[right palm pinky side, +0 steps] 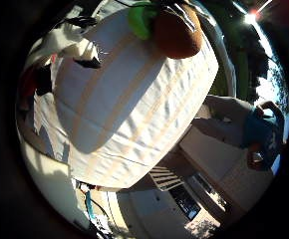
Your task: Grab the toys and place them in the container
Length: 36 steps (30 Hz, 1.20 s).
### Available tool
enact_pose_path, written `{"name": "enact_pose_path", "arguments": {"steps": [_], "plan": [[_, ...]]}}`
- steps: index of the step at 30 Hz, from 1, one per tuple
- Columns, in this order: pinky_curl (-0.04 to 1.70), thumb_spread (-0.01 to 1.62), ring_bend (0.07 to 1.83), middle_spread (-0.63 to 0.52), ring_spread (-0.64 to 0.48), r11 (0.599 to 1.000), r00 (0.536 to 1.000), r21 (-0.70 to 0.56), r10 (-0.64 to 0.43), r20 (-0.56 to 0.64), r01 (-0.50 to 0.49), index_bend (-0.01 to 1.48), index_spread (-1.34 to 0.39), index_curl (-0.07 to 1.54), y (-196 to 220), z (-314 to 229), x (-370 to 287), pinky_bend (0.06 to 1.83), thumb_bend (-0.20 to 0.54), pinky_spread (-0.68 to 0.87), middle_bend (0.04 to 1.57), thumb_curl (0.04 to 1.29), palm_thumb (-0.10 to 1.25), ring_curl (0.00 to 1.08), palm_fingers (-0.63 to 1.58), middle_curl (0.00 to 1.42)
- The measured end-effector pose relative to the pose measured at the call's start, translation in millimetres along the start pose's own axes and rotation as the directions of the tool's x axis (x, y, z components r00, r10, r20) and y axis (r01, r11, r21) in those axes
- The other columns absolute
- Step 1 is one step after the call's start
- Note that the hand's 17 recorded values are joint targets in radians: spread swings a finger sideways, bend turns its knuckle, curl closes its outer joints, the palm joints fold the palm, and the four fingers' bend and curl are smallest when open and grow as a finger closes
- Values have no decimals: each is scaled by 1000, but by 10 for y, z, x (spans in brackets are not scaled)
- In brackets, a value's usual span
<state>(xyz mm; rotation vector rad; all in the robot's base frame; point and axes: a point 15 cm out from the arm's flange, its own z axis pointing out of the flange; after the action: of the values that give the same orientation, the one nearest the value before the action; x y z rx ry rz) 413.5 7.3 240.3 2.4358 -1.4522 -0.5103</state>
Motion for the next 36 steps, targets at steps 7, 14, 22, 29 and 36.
{"name": "enact_pose_path", "arguments": {"steps": [7, 14, 22, 29, 36], "plan": [[458, 1172, 1349, -258, -141, 997, 997, -39, -70, -36, 69, 782, -881, -16, 458, -709, -637, 1702, -13, 156, 1113, 588, 1036, 850, 942, 1104], [500, 1188, 1377, -255, -150, 990, 983, 50, -124, -136, 132, 874, -959, -17, 356, -1282, -1312, 1721, -14, 147, 1143, 616, 1029, 877, 897, 1137], [551, 1205, 1414, -253, -152, 979, 975, 144, -112, -194, 141, 919, -1024, -28, -413, -1167, -1752, 1741, -38, 130, 1171, 609, 920, 900, 818, 1158], [537, 1206, 1340, -224, -69, 987, 979, 131, -70, -190, 96, 946, -893, 2, -1160, -620, -1762, 1625, -33, 193, 1020, 555, 876, 826, 733, 1074], [440, 1173, 901, -72, 152, 995, 980, 46, -83, -180, 93, 779, -388, 55, -1338, -212, -1703, 1312, -43, 334, 437, 481, 763, 617, -192, 751]]}}
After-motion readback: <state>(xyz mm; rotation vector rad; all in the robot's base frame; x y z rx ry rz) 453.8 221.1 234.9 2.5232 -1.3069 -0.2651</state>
